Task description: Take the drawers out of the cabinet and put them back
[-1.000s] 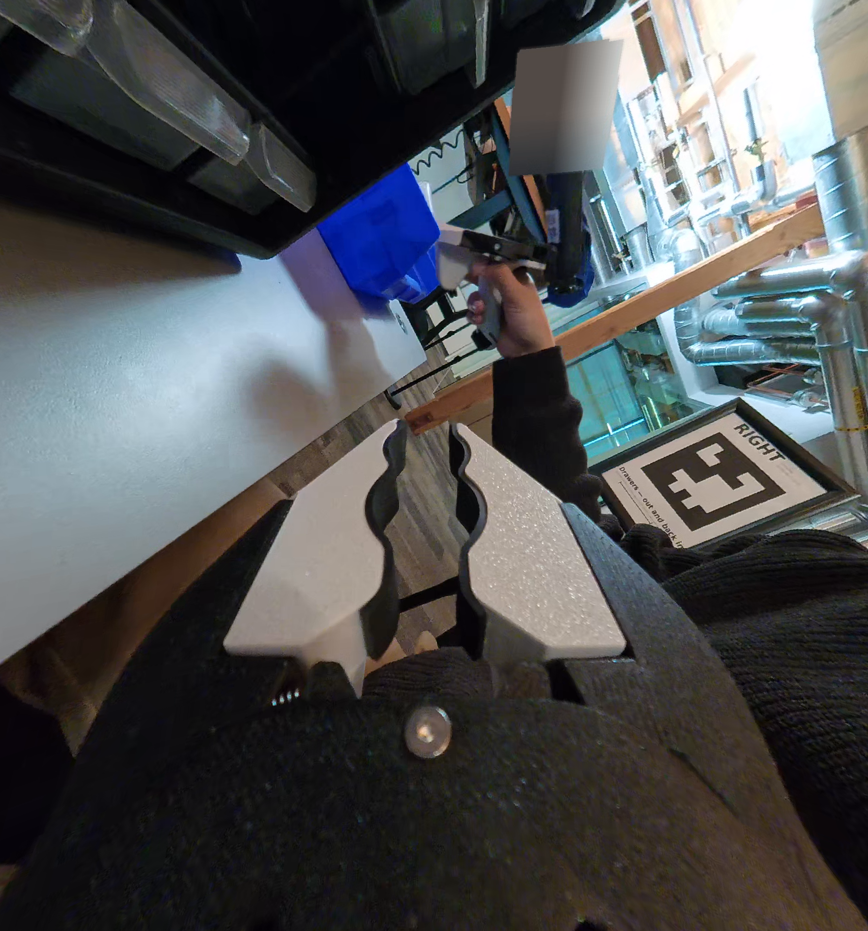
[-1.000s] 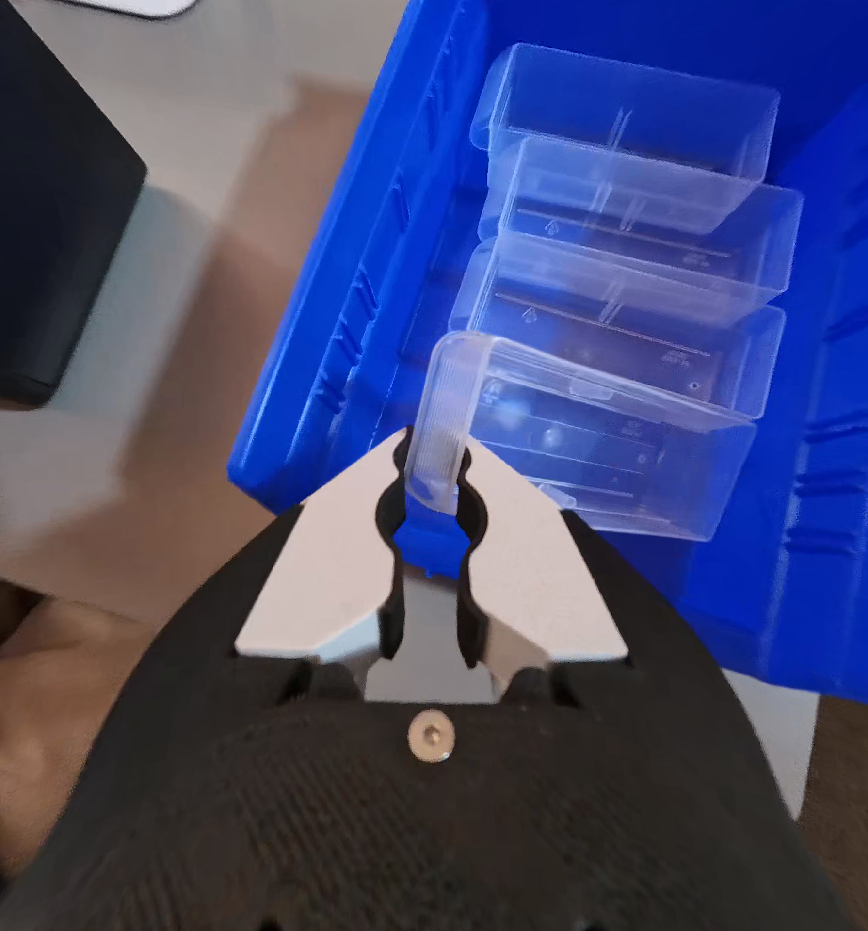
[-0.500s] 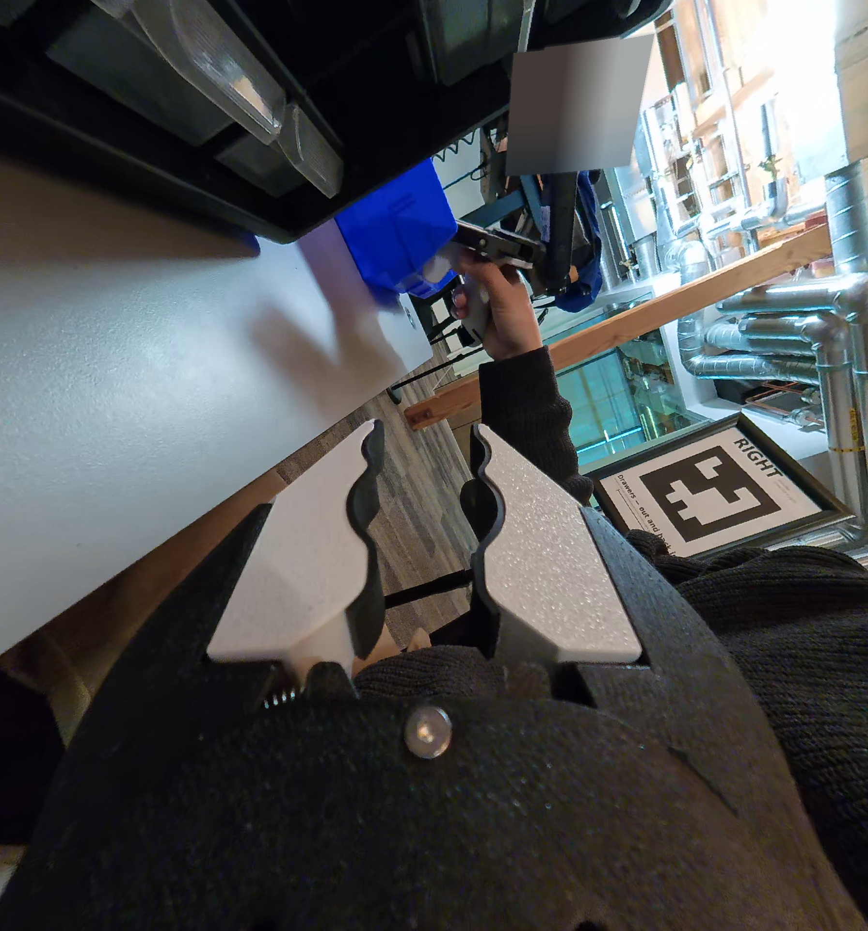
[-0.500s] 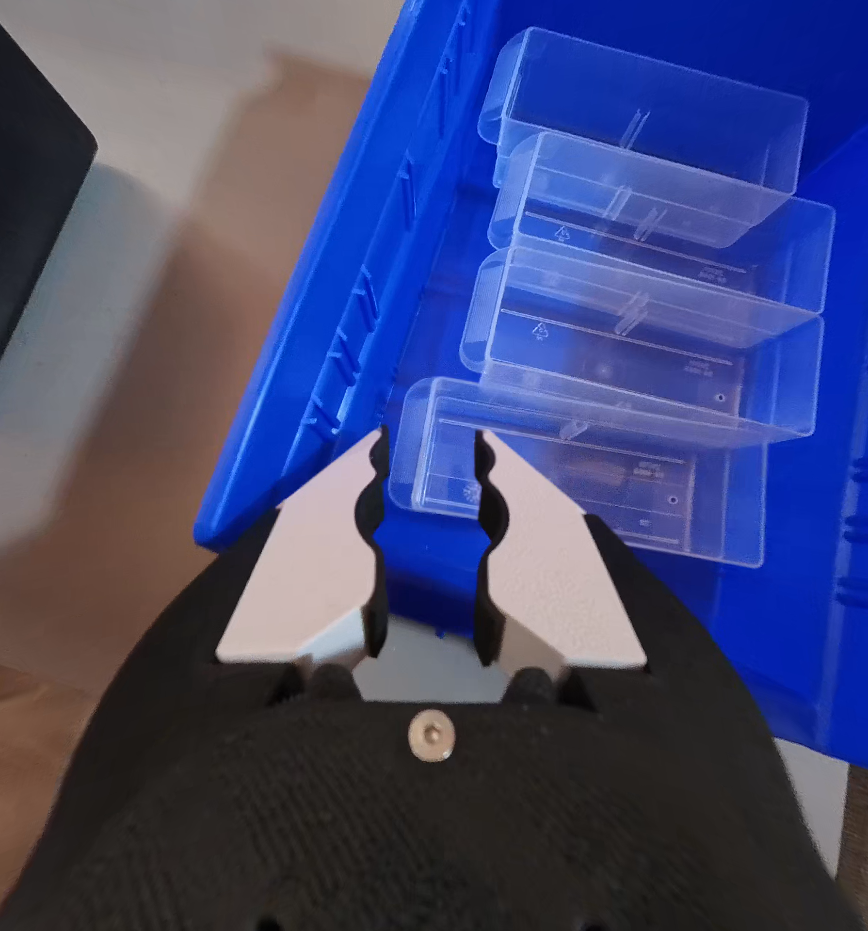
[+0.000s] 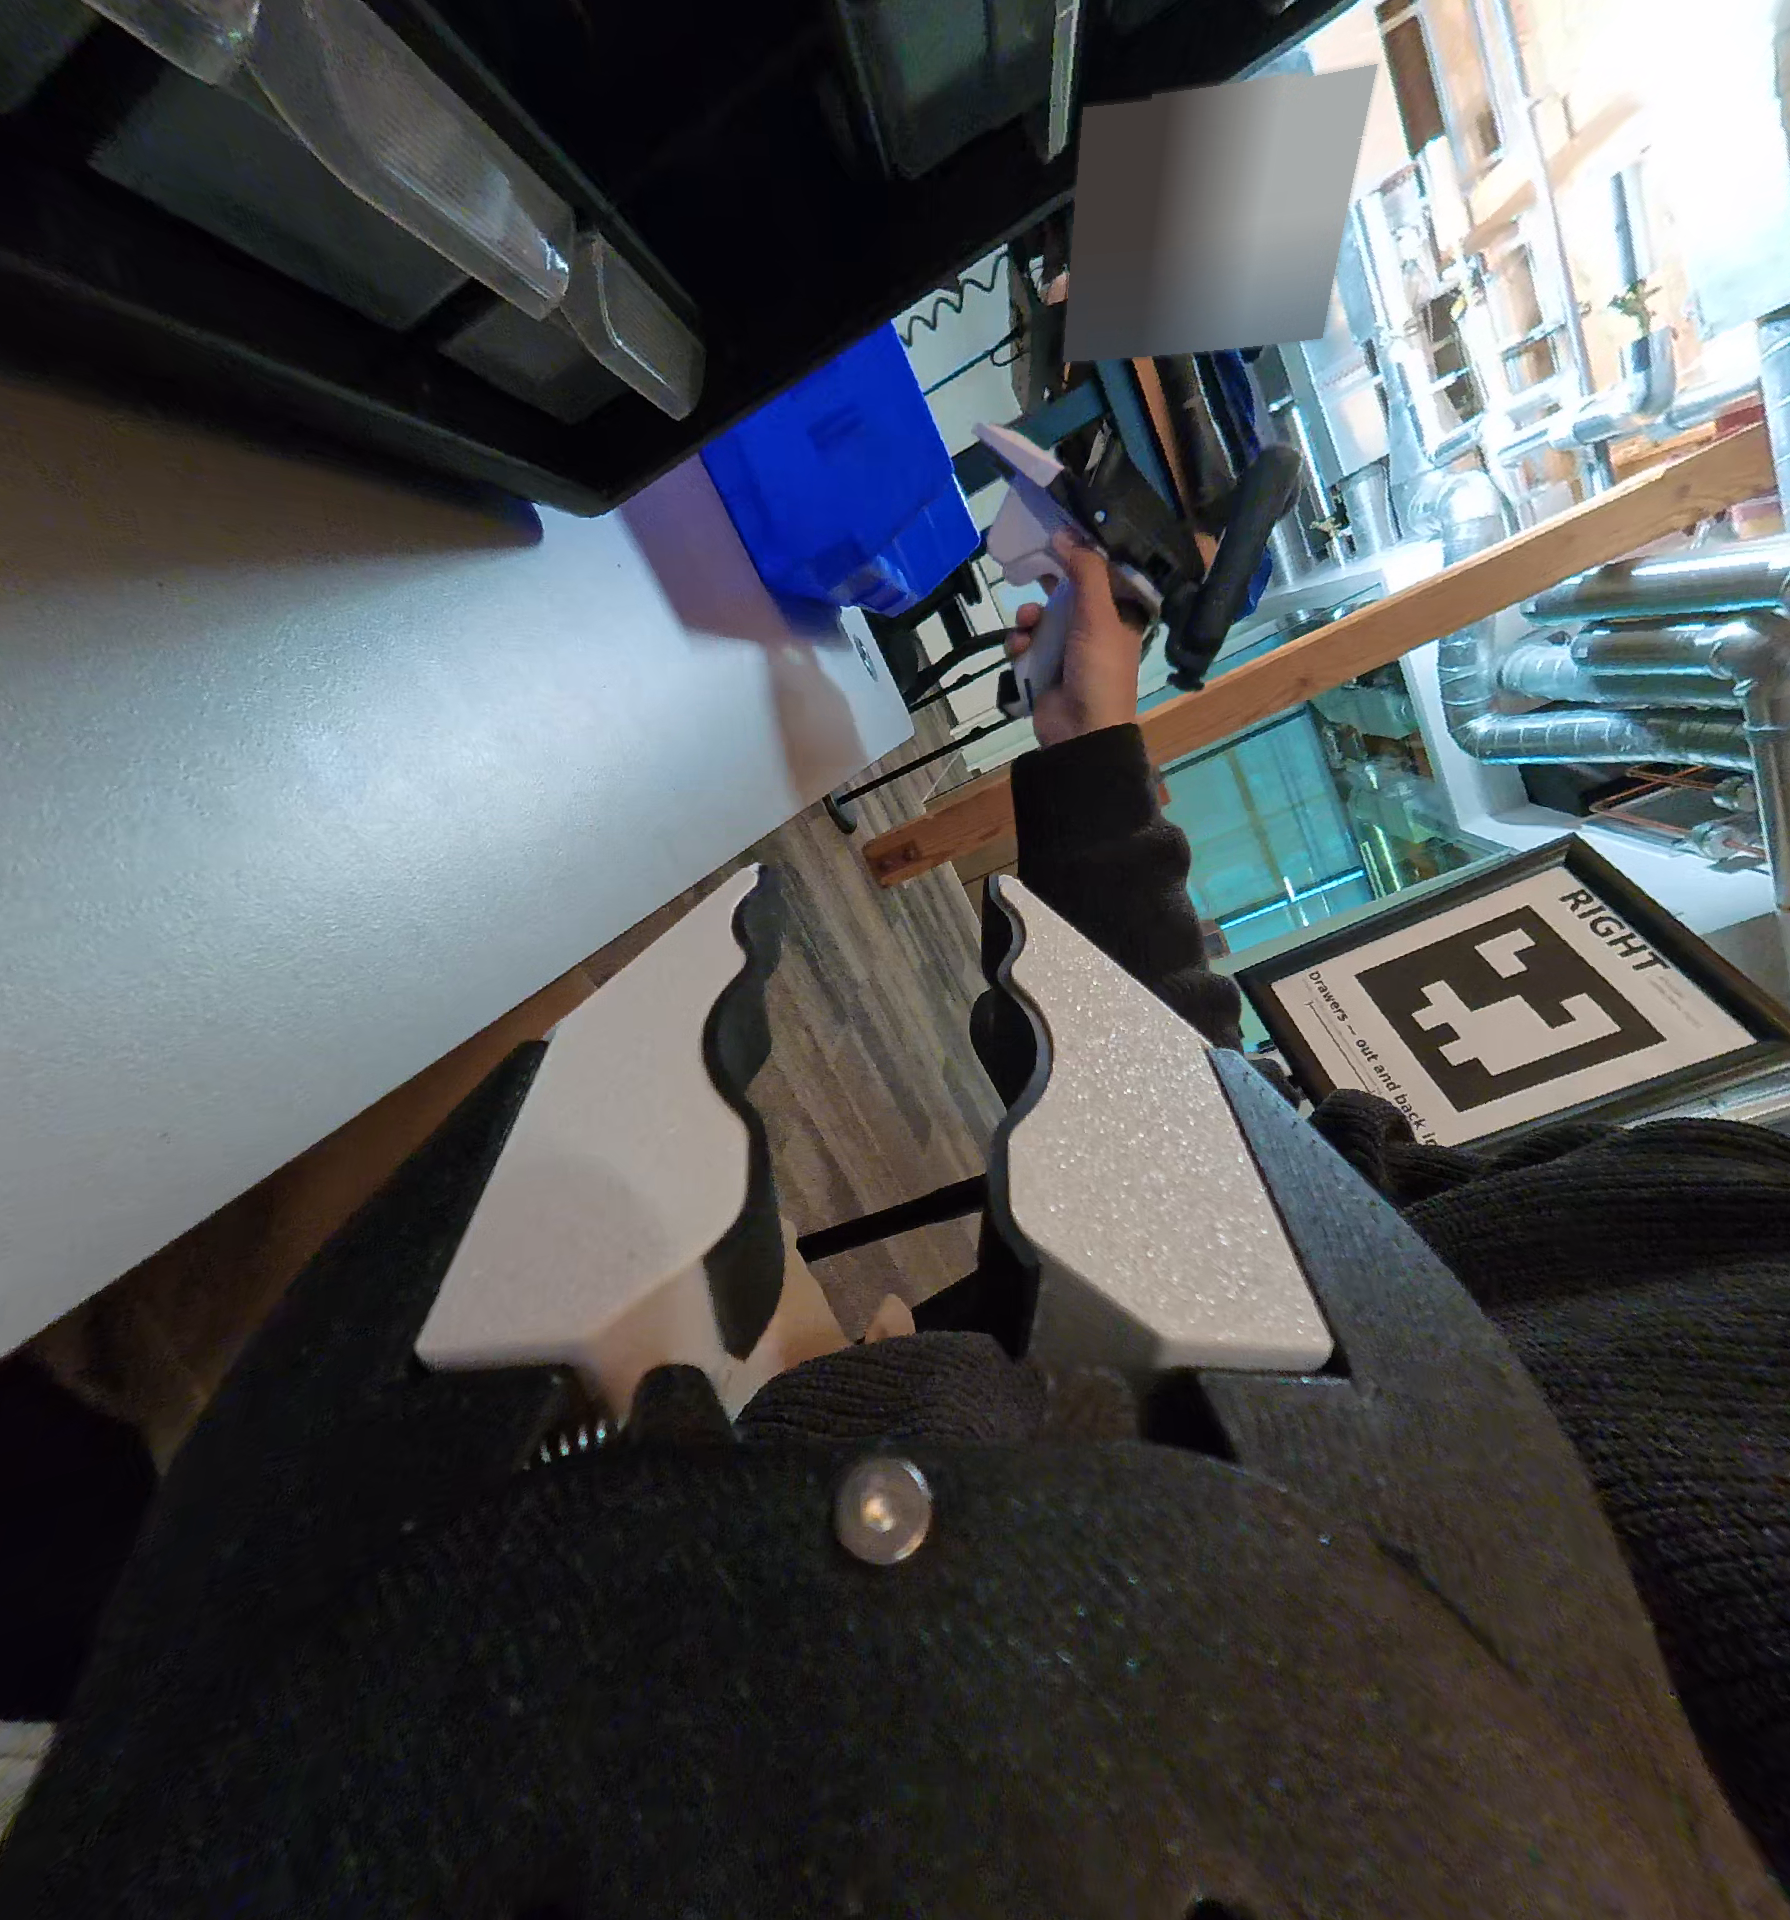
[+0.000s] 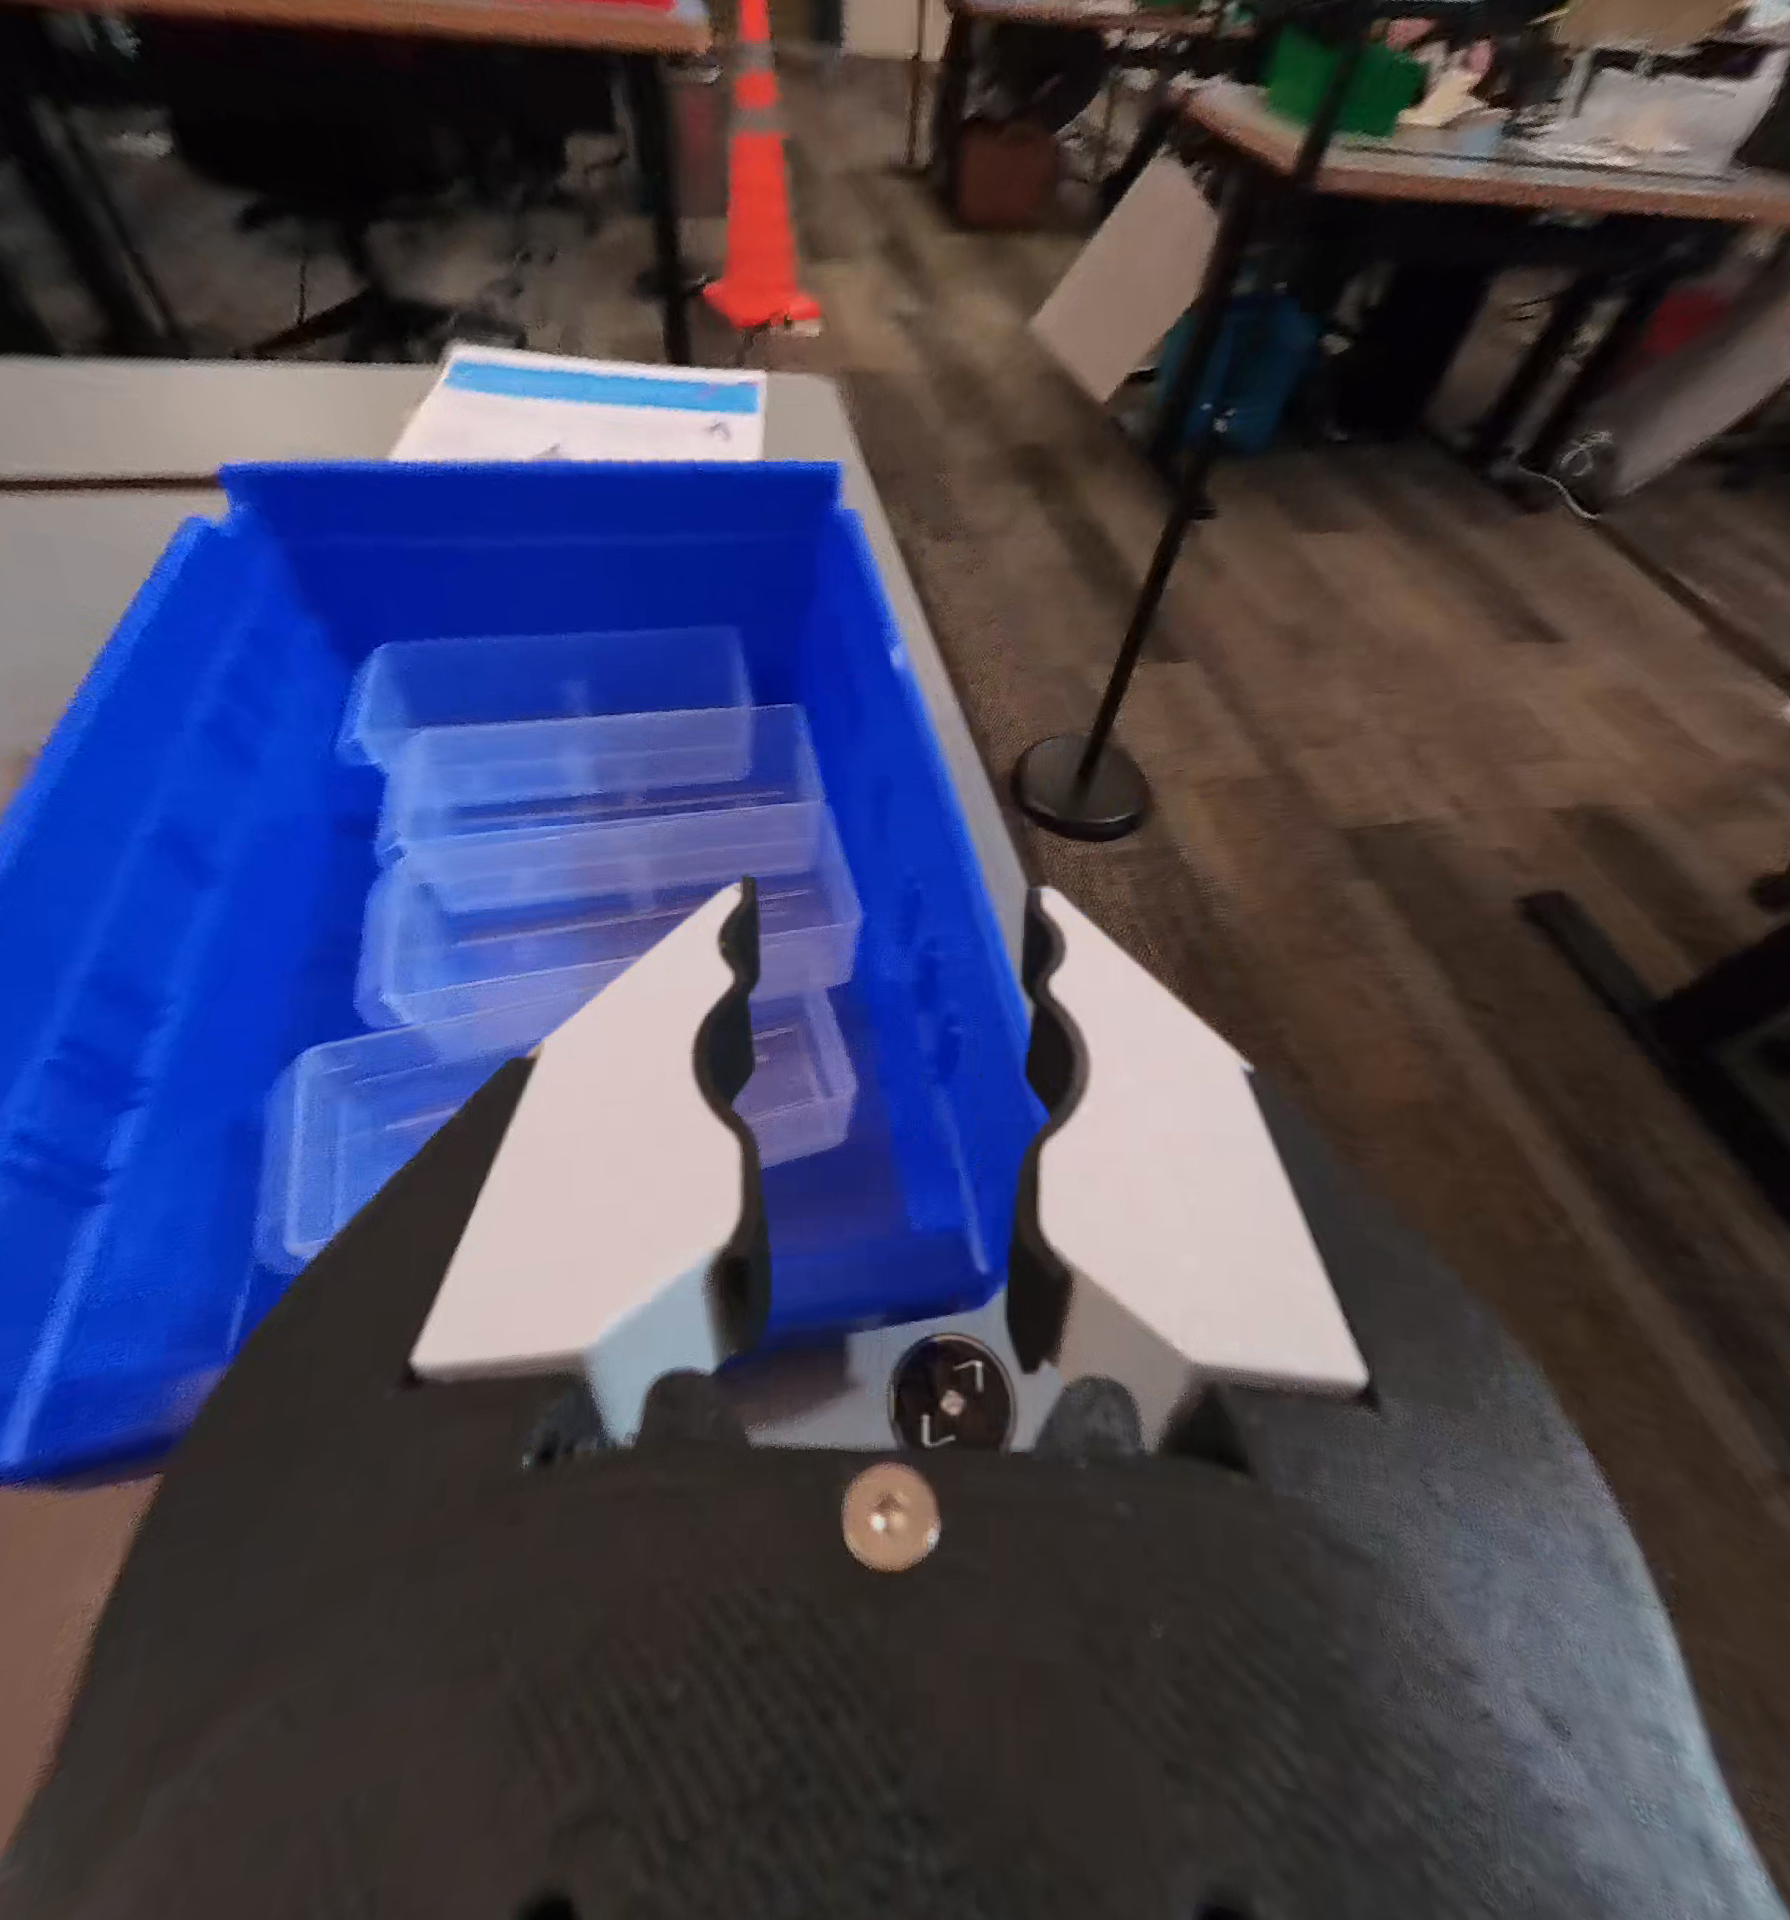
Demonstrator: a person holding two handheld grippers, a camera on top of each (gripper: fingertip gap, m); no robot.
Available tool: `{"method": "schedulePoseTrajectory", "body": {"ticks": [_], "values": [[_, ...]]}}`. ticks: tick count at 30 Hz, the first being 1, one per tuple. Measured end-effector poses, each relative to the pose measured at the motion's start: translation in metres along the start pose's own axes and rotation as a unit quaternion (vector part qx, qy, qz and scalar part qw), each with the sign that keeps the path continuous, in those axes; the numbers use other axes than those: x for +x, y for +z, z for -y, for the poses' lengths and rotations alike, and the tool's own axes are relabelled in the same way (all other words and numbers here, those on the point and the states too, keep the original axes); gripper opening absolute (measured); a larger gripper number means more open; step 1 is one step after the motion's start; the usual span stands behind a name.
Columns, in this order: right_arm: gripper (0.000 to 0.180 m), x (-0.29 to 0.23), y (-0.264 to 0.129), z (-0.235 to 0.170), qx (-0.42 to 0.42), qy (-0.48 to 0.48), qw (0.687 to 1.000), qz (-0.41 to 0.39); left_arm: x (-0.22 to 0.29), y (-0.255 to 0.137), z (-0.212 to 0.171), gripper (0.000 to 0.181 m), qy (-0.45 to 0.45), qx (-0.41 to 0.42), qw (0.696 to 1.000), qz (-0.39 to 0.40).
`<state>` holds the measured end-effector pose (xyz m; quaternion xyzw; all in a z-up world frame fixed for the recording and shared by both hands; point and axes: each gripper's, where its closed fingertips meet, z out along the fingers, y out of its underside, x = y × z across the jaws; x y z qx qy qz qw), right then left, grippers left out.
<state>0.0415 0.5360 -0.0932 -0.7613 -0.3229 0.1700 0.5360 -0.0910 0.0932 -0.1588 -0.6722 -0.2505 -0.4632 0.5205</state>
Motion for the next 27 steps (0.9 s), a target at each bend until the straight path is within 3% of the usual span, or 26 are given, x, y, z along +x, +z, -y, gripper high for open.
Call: {"method": "schedulePoseTrajectory", "body": {"ticks": [3,16,17,21,23,27], "values": [[0.066,0.023,0.003,-0.012,0.007,0.044,0.999,-0.013,-0.001,0.001,-0.001,0.037,-0.003,-0.001,1.000,0.000],[0.077,0.031,0.052,-0.048,-0.057,0.129,0.990,0.029,-0.009,-0.020,0.005,0.036,-0.014,0.038,0.999,0.022],[0.075,0.030,0.056,-0.050,-0.062,0.139,0.988,0.037,-0.010,-0.022,0.006,0.036,-0.014,0.043,0.999,0.024],[0.041,0.025,0.069,-0.063,-0.068,0.180,0.979,0.064,-0.011,-0.030,0.009,0.035,-0.013,0.060,0.998,0.030],[0.014,0.014,0.072,-0.059,-0.045,0.209,0.971,0.103,-0.011,-0.033,0.011,0.035,-0.011,0.066,0.997,0.033],[0.007,0.007,0.071,-0.056,-0.040,0.195,0.973,0.118,-0.010,-0.033,0.013,0.035,-0.002,0.066,0.997,0.036]]}}
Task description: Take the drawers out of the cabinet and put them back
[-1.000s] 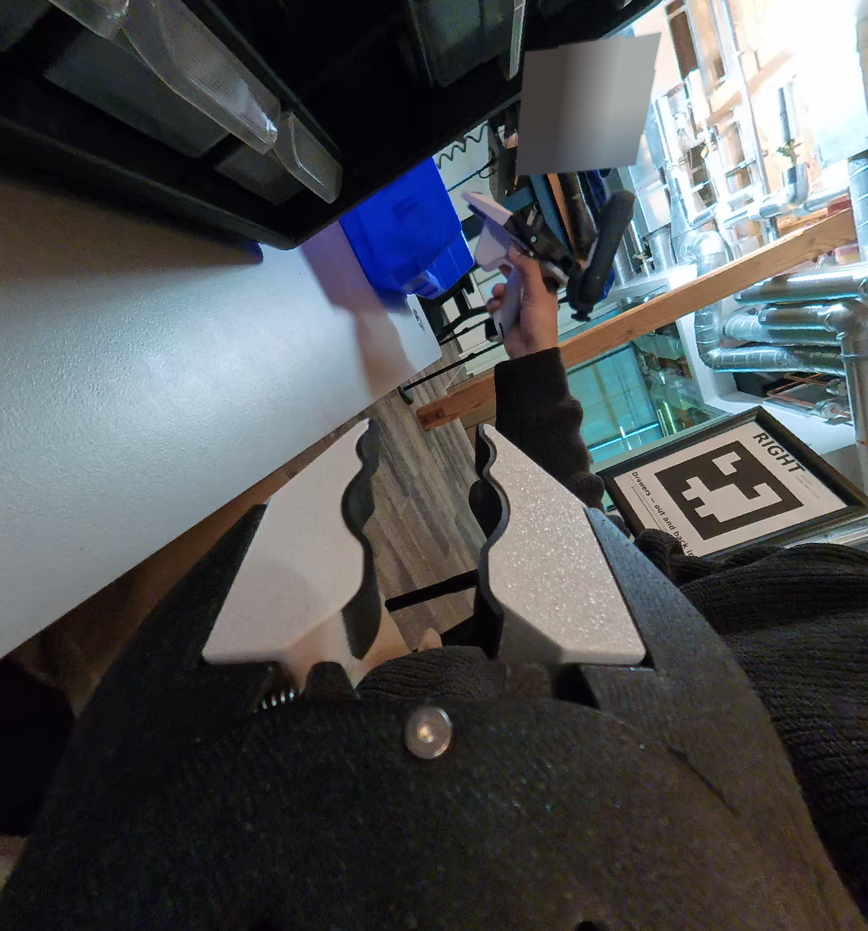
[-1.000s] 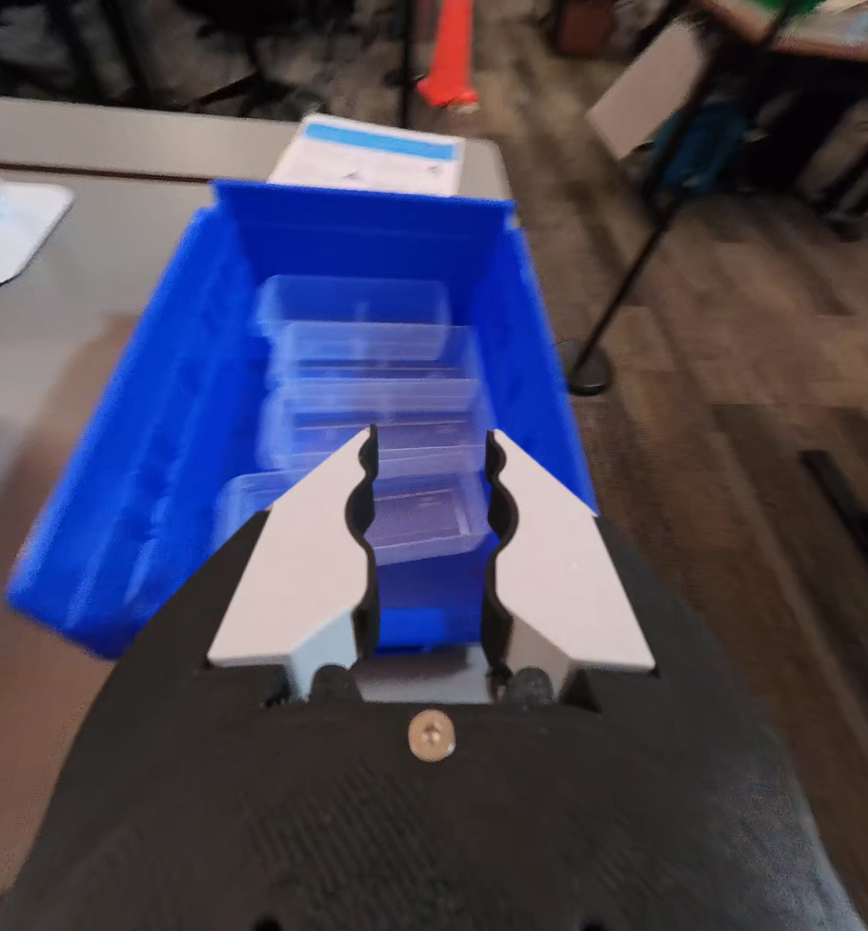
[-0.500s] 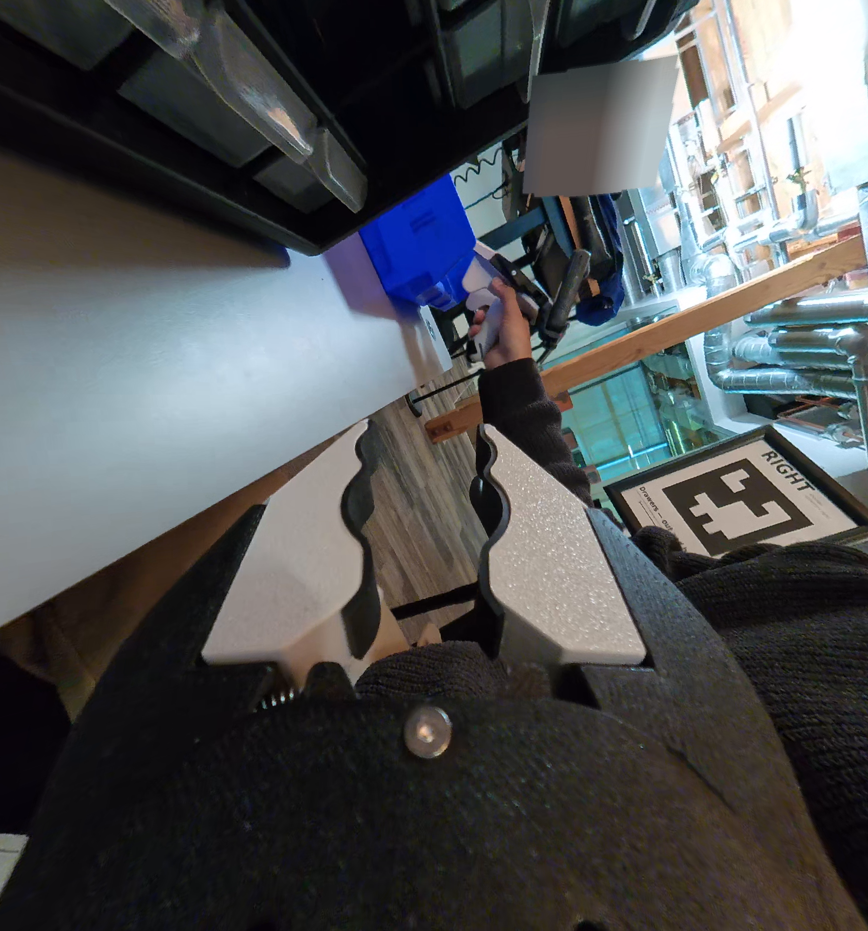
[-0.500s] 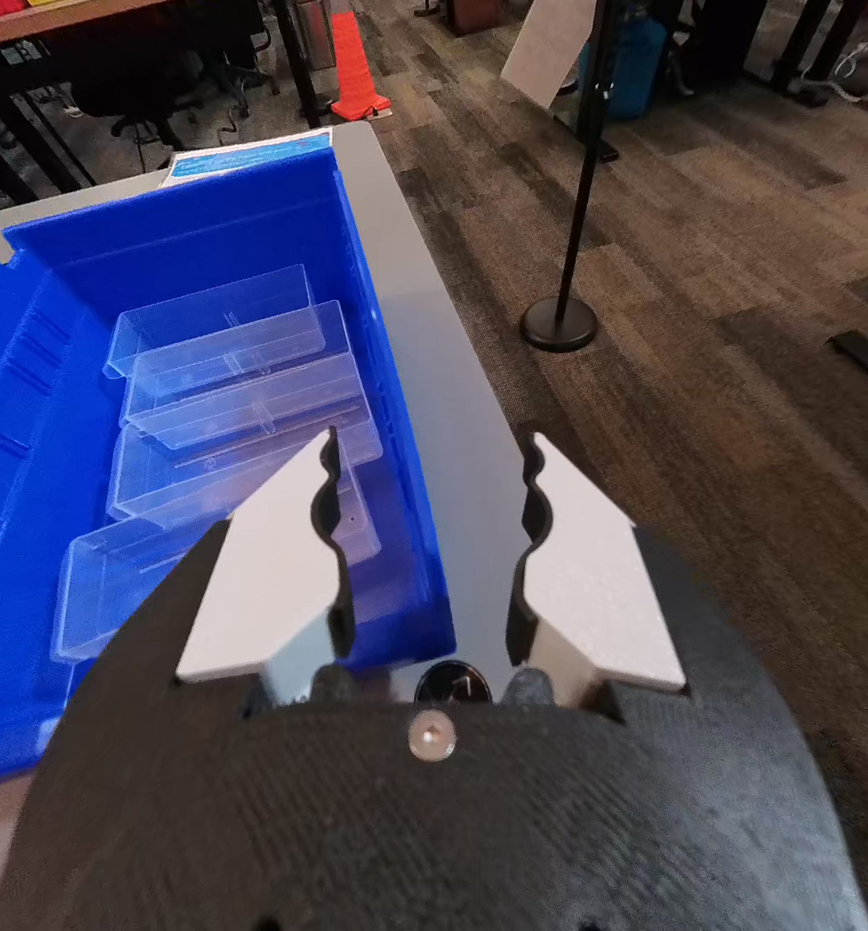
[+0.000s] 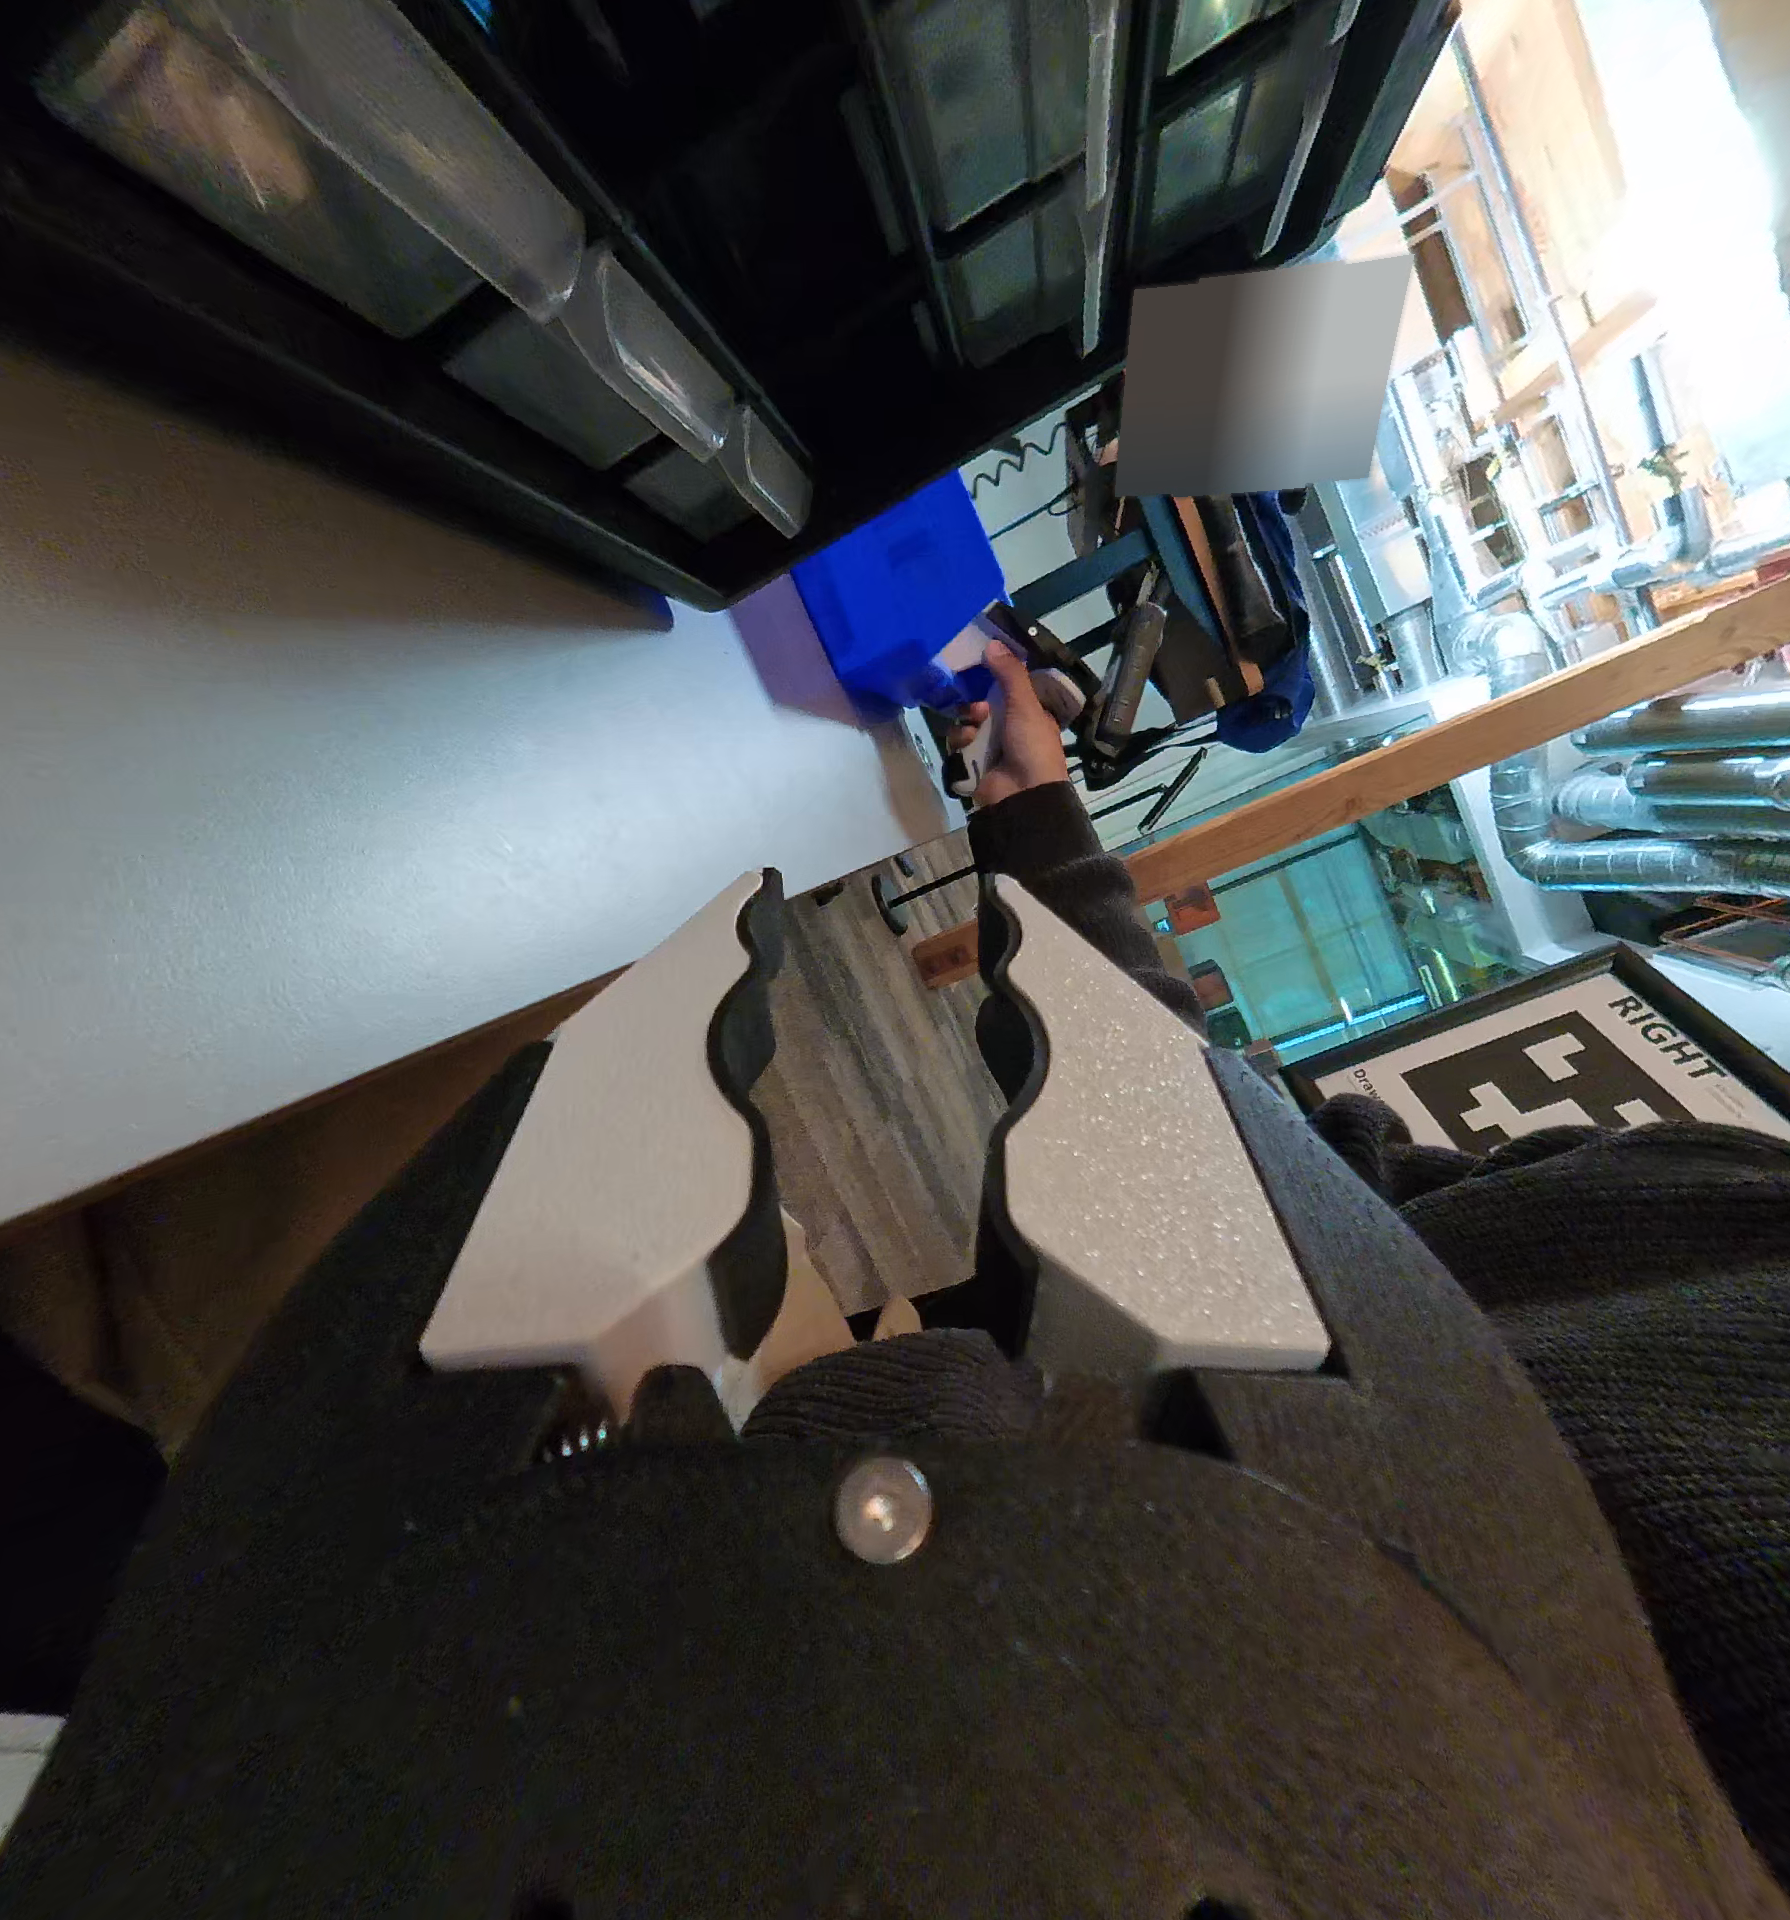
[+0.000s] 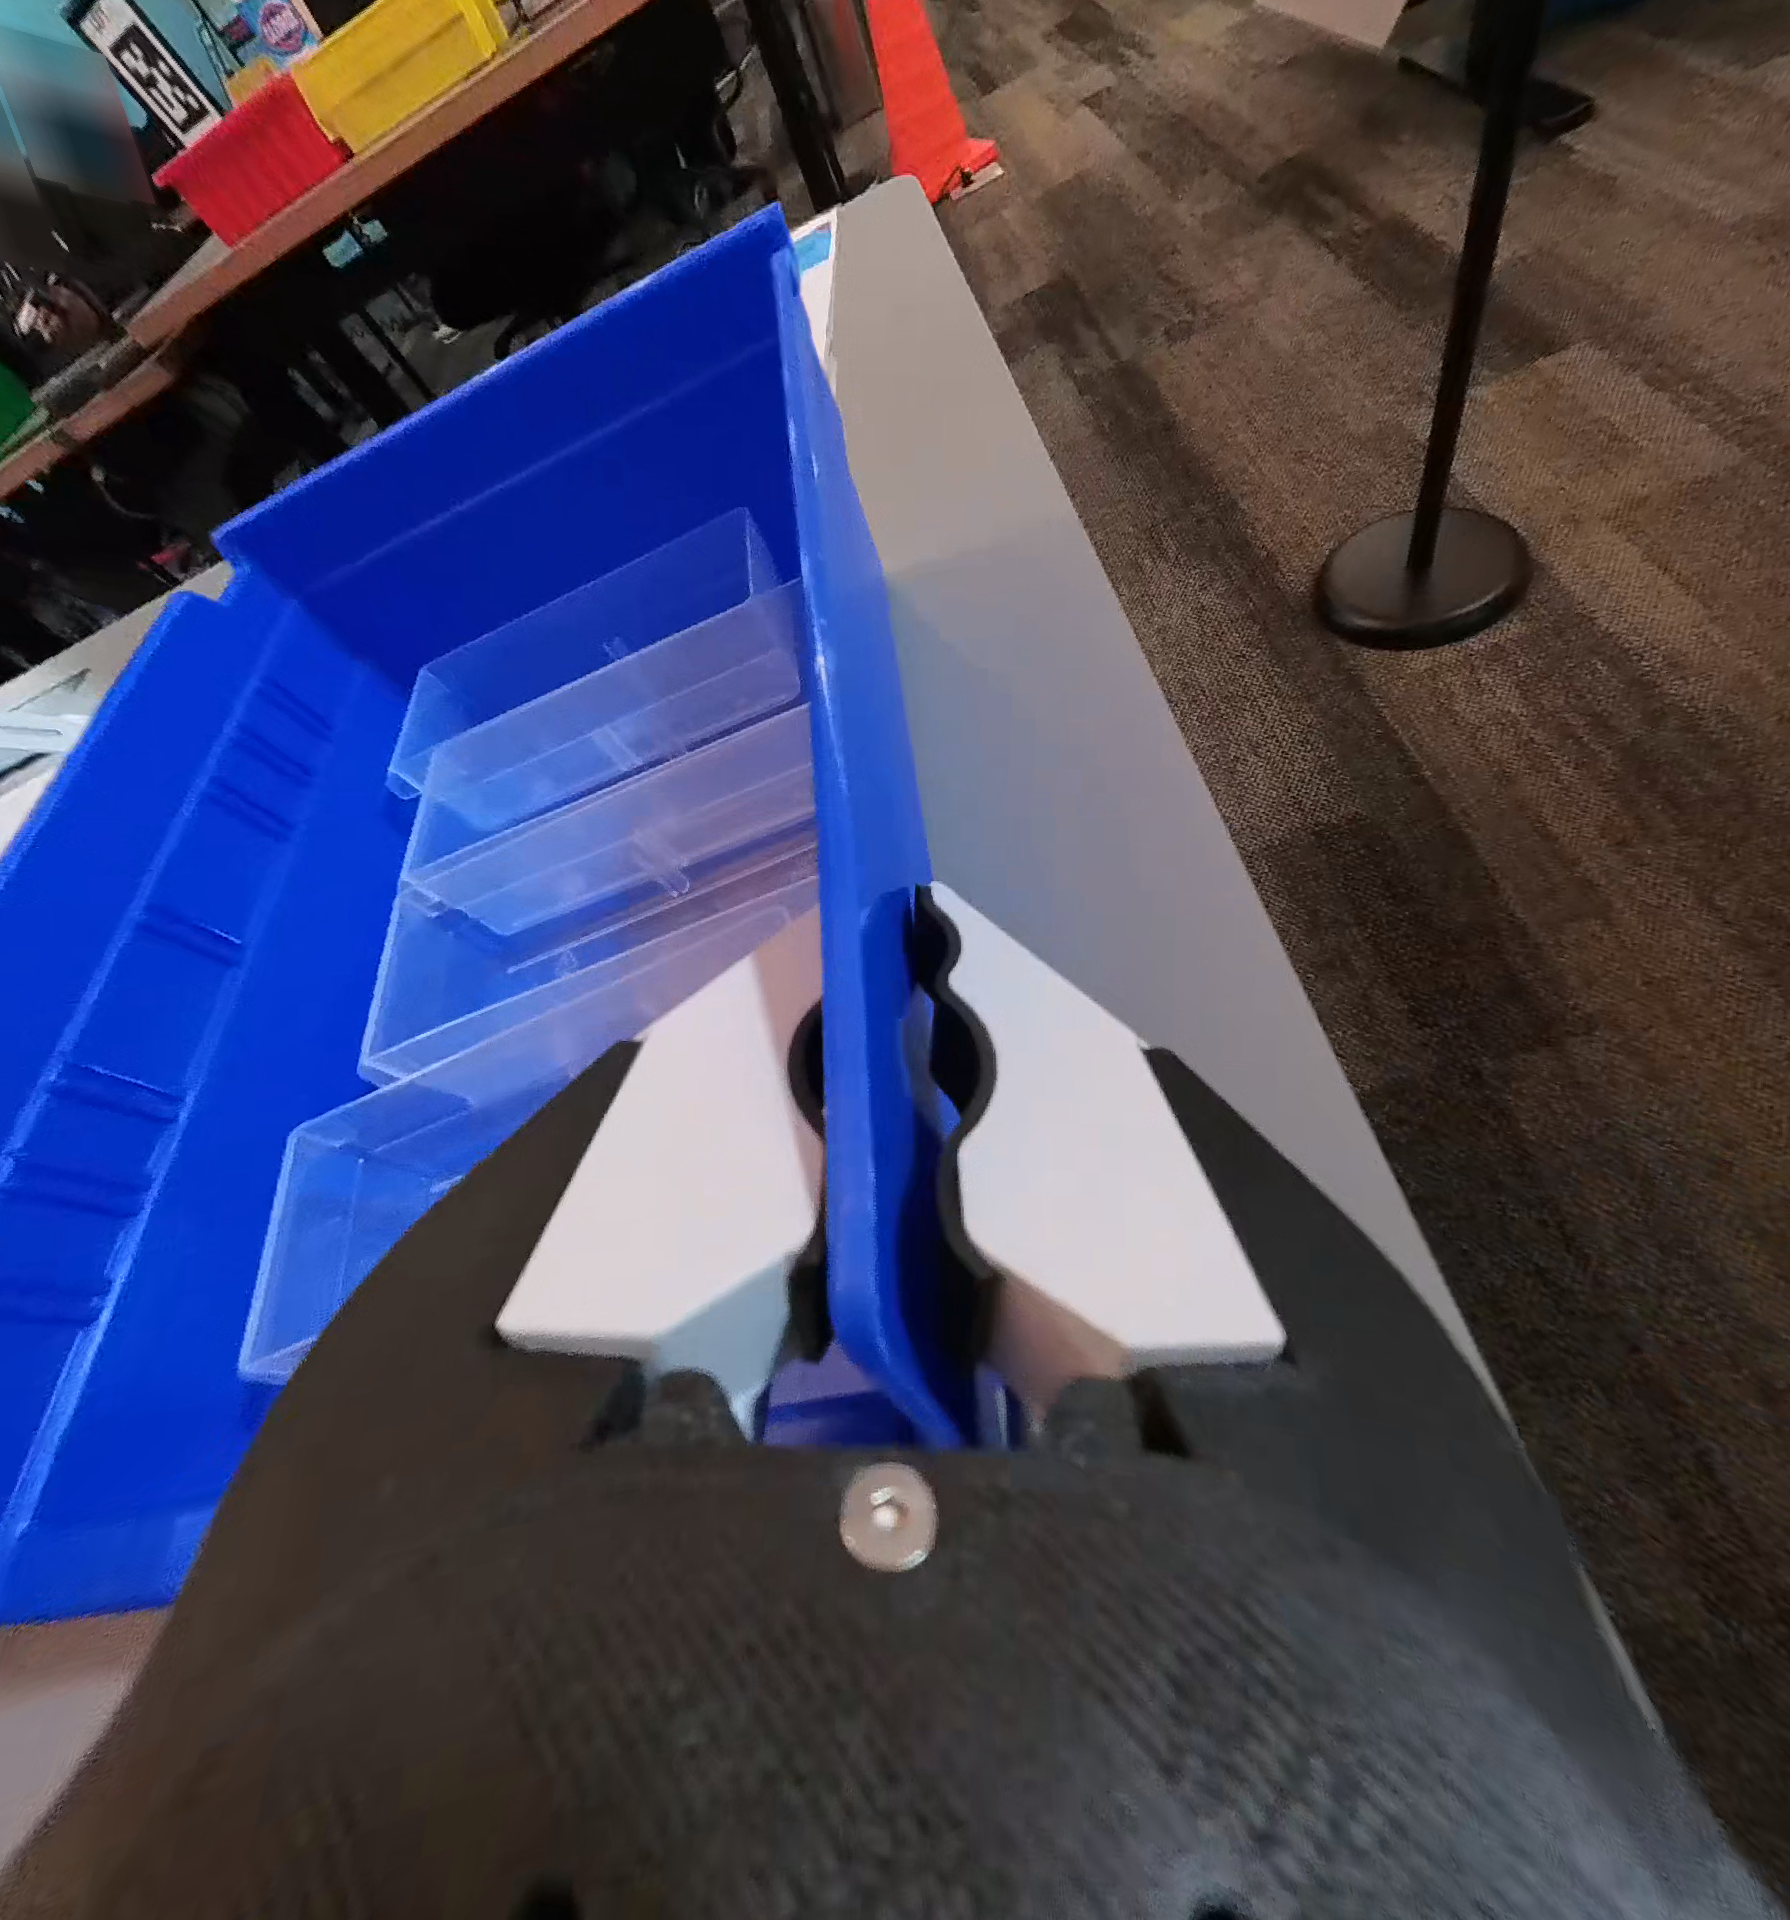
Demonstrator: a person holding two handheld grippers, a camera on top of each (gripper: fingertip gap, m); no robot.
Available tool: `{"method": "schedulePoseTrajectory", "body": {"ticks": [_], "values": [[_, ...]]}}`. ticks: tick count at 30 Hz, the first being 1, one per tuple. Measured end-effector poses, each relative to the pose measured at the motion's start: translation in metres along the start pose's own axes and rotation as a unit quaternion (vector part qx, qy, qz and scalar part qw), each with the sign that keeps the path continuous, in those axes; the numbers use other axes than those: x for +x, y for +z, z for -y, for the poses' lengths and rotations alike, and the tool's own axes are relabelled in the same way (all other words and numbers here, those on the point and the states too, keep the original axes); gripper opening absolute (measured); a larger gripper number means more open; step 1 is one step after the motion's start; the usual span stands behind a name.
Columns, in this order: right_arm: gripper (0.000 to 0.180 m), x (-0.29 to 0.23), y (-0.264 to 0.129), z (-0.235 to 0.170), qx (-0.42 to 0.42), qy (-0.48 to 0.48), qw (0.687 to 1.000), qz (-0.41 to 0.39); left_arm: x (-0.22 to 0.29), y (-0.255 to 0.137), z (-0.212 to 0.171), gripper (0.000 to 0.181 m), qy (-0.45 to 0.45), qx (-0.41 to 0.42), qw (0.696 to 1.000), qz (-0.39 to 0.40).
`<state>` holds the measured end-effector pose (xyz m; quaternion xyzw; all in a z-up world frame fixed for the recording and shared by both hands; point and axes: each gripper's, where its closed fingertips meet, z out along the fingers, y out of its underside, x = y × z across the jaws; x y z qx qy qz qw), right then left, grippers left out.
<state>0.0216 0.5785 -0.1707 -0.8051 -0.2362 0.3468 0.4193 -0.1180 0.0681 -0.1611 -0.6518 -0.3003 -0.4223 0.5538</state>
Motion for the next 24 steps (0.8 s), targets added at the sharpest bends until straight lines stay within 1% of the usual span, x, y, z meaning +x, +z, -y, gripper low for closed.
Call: {"method": "schedulePoseTrajectory", "body": {"ticks": [4,9,12,15,17,19,21,23,24], "values": [[0.007,0.000,-0.004,-0.002,0.006,0.017,1.000,0.002,0.001,-0.002,0.013,0.035,0.012,0.009,1.000,-0.001],[0.007,-0.002,-0.024,0.014,0.032,0.006,0.999,-0.004,-0.002,-0.031,0.071,0.035,0.097,0.084,0.991,0.042],[0.007,-0.011,-0.040,0.030,0.059,0.028,0.998,0.021,0.000,-0.062,0.118,0.039,0.188,0.136,0.968,0.093],[0.006,-0.024,-0.058,0.045,0.075,0.037,0.995,0.045,0.006,-0.107,0.169,0.044,0.258,0.184,0.937,0.146],[0.006,-0.032,-0.067,0.049,0.069,0.041,0.996,0.048,0.002,-0.150,0.208,0.054,0.289,0.222,0.906,0.213],[0.006,-0.040,-0.073,0.051,0.062,0.034,0.997,0.043,-0.006,-0.201,0.243,0.064,0.319,0.251,0.864,0.298],[0.006,-0.047,-0.076,0.051,0.055,0.023,0.997,0.040,-0.023,-0.255,0.270,0.078,0.353,0.255,0.802,0.409],[0.006,-0.055,-0.079,0.050,0.050,0.016,0.998,0.041,-0.052,-0.304,0.284,0.094,0.368,0.224,0.732,0.527],[0.006,-0.060,-0.080,0.051,0.049,0.013,0.998,0.044,-0.070,-0.322,0.285,0.098,0.365,0.198,0.707,0.573]]}}
